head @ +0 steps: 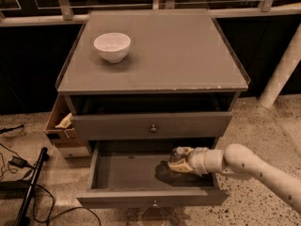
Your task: Pick water bottle from middle drawer and place on counter
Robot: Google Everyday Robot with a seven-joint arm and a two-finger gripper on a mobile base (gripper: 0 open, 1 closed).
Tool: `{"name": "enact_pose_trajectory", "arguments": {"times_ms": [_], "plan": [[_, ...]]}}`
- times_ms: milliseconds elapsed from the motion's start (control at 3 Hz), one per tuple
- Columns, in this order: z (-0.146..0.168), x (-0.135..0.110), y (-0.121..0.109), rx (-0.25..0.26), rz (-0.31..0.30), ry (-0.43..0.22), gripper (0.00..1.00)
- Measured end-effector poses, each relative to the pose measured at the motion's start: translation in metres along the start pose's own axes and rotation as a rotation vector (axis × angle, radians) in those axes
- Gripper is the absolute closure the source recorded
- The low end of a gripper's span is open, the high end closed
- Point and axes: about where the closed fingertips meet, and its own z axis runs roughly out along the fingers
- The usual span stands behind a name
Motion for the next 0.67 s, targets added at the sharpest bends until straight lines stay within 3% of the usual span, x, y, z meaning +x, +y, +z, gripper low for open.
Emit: {"name": "enact_pose_trajectory", "arguments": {"times_ms": [333,667], "plan": [[-0.038,-0.054,0.014,-0.094,-0.035,-0.004,1.00],[-0.093,-0.141,0.032,-0.111,-0.112,-0.010,1.00]]}}
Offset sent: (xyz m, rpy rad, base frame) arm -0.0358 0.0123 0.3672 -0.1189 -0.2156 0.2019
